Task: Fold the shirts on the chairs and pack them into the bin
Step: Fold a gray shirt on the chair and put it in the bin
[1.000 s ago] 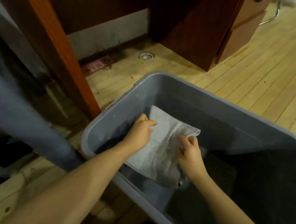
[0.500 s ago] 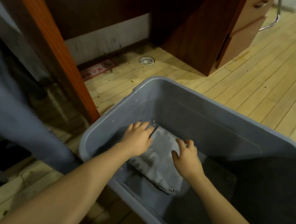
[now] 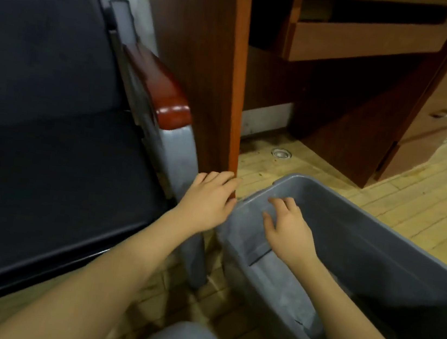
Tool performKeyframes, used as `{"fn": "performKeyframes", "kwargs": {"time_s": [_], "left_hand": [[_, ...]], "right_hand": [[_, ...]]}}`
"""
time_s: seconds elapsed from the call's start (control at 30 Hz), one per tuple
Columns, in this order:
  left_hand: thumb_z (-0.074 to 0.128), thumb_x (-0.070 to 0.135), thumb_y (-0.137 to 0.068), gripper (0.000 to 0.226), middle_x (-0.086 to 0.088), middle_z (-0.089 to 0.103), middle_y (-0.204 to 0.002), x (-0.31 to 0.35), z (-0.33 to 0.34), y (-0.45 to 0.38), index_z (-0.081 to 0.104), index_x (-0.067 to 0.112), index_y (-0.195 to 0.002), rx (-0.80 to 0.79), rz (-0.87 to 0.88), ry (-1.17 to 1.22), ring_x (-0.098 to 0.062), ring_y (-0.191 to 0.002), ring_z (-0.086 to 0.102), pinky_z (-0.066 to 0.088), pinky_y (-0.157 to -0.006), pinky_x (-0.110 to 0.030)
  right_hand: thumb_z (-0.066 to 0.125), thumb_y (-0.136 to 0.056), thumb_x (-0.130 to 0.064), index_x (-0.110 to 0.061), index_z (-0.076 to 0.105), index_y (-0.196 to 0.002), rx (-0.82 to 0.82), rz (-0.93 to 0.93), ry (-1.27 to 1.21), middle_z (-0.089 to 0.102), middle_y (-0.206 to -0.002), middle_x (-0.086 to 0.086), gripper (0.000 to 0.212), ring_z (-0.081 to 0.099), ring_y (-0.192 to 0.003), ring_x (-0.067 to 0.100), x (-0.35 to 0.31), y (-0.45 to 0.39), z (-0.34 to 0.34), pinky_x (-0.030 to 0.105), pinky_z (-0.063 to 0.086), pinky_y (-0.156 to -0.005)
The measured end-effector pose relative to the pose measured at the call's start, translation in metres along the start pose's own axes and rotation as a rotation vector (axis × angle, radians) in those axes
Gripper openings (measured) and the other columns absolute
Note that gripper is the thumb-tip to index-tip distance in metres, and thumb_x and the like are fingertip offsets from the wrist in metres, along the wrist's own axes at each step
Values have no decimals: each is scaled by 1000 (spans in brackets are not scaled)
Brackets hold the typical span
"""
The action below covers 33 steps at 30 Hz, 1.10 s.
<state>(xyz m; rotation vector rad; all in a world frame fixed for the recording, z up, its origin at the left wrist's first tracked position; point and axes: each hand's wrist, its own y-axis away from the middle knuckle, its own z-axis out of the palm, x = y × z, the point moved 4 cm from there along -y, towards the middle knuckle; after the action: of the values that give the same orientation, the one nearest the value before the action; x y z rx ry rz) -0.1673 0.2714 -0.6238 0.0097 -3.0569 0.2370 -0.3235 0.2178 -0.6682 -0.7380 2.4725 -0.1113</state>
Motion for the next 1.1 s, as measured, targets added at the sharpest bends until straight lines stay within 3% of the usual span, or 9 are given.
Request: {"fn": "performKeyframes", "kwargs": {"time_s": [0.17,0.3,0.57,0.8,0.97,1.1], "left_hand": [[43,32,-98,49,0,36,-148,-57,-58,62,34,20,-145,111,-101,-102,-21,-133,36,24,-105,-34],[40,34,-99,49,2,32,-151,-117,-97,131,31,22,-146,154,-261,-144,-16,-135,32,20,-109,-34],[40,33,-99,44,3,38,-146,-241,-162,305,39,21,-142,243,-584,-249,-16,-134,33,19,-108,-34],[38,35,-100,44,2,36,-146,-332,-193,459,39,22,-141,235,-896,-292,-19,-134,31,19,-108,-36],[46,32,-97,42,0,45,-141,-380,-206,546,47,18,-136,305,-1089,-333,-23,-131,37,23,-105,-37],[50,30,-95,37,-1,53,-132,-415,-213,592,52,17,-129,404,-1189,-308,-25,-123,46,29,-98,-38]], "right_hand": [[44,-99,-30,-16,47,-133,40,-132,-45,50,-129,3,37,51,-114,20,-93,-6,-3,34,48,-88],[46,-98,-28,-13,49,-131,38,-292,-36,52,-120,4,36,54,-109,20,-180,-6,11,34,49,-85],[45,-99,-30,-16,47,-135,-99,-543,-120,51,-125,-1,38,54,-108,14,-380,15,68,28,46,-83],[45,-99,-28,-14,51,-131,-264,-772,-218,54,-119,1,35,56,-107,17,-551,59,144,36,48,-88],[46,-98,-33,-18,54,-129,-349,-939,-241,57,-115,-1,35,53,-109,18,-650,90,194,35,36,-95],[46,-98,-36,-23,56,-127,-421,-996,-310,57,-113,-5,33,50,-110,16,-719,109,225,29,24,-88]]}}
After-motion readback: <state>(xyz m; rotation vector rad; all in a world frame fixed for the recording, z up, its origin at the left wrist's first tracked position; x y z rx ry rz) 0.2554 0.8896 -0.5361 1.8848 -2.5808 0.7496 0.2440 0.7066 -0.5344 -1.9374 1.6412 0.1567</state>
